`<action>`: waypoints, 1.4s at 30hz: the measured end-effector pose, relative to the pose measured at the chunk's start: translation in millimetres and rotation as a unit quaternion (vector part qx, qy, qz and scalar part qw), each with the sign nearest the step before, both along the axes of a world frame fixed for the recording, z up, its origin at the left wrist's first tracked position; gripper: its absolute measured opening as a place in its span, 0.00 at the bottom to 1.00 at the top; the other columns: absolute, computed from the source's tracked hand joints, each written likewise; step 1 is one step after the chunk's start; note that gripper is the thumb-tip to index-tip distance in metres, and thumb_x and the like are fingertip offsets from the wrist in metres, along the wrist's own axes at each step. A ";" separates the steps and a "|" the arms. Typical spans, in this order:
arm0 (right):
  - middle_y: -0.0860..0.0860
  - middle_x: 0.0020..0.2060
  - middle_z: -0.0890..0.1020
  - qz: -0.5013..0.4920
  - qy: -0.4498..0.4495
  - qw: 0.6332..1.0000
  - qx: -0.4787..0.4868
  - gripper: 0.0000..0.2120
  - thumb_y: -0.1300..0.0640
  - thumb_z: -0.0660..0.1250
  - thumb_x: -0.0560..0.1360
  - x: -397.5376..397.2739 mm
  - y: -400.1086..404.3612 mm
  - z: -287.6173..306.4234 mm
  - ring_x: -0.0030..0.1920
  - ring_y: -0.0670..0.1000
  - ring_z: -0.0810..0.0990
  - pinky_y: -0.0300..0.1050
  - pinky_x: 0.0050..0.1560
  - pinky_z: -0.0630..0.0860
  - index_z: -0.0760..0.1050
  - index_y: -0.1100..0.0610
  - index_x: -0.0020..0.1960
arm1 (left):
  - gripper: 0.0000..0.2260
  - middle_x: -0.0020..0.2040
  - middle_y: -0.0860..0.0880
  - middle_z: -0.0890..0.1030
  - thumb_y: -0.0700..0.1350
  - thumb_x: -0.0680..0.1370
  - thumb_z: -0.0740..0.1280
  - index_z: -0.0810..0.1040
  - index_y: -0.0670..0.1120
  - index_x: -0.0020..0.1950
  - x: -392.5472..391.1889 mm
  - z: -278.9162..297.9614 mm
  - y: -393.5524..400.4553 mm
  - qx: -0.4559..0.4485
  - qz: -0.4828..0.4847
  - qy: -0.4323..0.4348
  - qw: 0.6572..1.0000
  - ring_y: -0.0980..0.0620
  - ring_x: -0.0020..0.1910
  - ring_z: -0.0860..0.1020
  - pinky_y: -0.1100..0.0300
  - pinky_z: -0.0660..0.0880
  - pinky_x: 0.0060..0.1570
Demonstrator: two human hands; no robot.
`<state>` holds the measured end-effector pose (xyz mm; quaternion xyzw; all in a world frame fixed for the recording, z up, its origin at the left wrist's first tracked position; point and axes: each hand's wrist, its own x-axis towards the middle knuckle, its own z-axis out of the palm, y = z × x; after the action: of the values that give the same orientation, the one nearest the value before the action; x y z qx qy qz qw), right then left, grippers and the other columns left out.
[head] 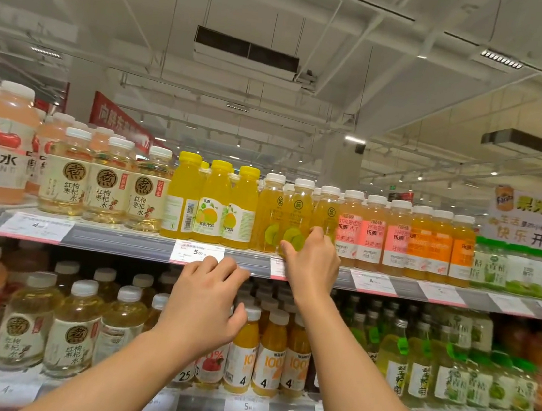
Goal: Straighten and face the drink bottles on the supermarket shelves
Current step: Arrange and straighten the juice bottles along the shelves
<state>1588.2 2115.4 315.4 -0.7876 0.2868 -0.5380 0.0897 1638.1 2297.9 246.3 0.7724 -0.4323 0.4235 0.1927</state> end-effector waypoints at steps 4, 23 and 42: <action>0.53 0.55 0.77 -0.013 0.013 1.000 0.003 0.21 0.40 0.72 0.76 0.7 -0.6 1.1 0.48 0.51 0.74 0.44 0.46 0.72 0.76 0.56 0.58 | 0.20 0.55 0.54 0.77 0.58 0.74 0.61 0.76 0.53 0.63 0.7 -0.8 -0.9 0.004 0.000 0.000 1.000 0.50 0.52 0.74 0.53 0.73 0.55; 0.58 0.58 0.78 0.079 -0.039 0.996 -0.029 0.24 0.50 0.72 0.77 0.6 -3.9 -23.3 0.58 0.61 0.78 0.57 0.56 0.75 0.70 0.56 0.69 | 0.22 0.60 0.51 0.76 0.56 0.75 0.63 0.74 0.51 0.68 -5.6 2.9 3.3 0.024 -0.010 0.032 0.999 0.48 0.58 0.72 0.49 0.70 0.60; 0.42 0.48 0.83 0.389 0.165 0.901 -0.092 0.13 0.41 0.66 0.77 -82.9 109.8 -99.3 0.43 0.43 0.82 0.52 0.47 0.83 0.78 0.46 0.58 | 0.16 0.60 0.59 0.82 0.56 0.80 0.65 0.79 0.56 0.66 -45.7 -19.1 124.9 0.157 -0.039 0.205 0.965 0.61 0.58 0.78 0.54 0.77 0.59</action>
<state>1505.3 2225.2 216.1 -0.9188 -0.0831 -0.3464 0.1703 1592.3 2422.8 227.3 0.8457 -0.4745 0.1753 0.1701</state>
